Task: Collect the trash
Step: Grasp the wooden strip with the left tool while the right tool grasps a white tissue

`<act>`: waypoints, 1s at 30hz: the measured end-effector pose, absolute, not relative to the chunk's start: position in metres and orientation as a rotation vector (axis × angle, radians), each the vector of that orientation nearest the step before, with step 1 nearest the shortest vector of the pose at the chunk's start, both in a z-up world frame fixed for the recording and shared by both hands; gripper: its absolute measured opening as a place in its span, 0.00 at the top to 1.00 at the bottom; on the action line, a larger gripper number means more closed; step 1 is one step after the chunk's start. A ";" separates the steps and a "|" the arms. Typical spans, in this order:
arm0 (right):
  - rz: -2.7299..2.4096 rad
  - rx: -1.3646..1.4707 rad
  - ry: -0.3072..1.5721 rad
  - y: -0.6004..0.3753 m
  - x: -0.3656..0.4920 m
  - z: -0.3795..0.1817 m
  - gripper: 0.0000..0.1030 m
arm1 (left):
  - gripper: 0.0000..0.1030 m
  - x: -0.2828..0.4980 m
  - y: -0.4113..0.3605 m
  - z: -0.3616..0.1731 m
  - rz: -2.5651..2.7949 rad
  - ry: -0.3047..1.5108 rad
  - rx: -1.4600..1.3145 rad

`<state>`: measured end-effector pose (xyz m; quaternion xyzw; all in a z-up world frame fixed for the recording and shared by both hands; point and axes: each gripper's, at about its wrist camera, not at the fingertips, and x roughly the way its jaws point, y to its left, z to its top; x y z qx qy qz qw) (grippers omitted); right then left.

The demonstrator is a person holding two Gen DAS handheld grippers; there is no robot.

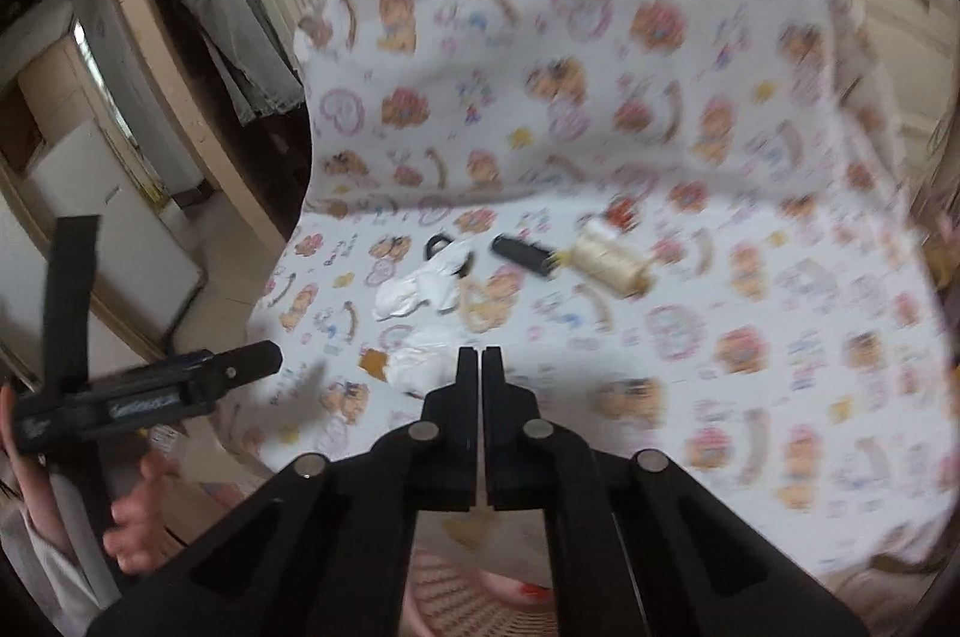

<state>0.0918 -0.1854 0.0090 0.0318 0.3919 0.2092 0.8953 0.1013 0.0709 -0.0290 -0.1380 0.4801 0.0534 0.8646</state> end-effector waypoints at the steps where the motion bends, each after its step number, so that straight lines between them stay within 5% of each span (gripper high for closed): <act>1: 0.433 0.035 0.809 -0.189 0.088 0.010 0.99 | 0.02 0.101 0.070 -0.028 0.120 1.001 -0.280; 4: 0.440 0.009 0.799 -0.194 0.081 0.004 0.95 | 0.02 0.101 0.071 -0.023 0.149 0.975 -0.296; 7: 0.443 0.063 0.808 -0.192 0.082 -0.006 0.40 | 0.02 0.101 0.077 -0.018 0.174 0.947 -0.298; 13: 0.457 0.164 0.892 -0.166 0.110 -0.027 0.35 | 0.02 0.105 0.091 -0.028 0.178 0.994 -0.352; 18: 0.509 0.199 0.927 -0.148 0.127 -0.041 0.40 | 0.02 0.107 0.091 -0.027 0.158 1.000 -0.353; 20: 0.508 0.160 0.933 -0.142 0.129 -0.044 0.78 | 0.02 0.108 0.089 -0.023 0.142 0.992 -0.356; 22: 0.528 0.161 0.925 -0.144 0.127 -0.039 0.94 | 0.02 0.110 0.084 -0.022 0.136 0.987 -0.352; 28: 0.475 0.113 0.832 -0.184 0.103 0.001 0.94 | 0.03 0.115 0.060 -0.025 0.068 1.001 -0.352; 30: 0.470 0.077 0.814 -0.198 0.092 0.013 0.94 | 0.18 0.117 0.051 -0.028 0.023 1.018 -0.367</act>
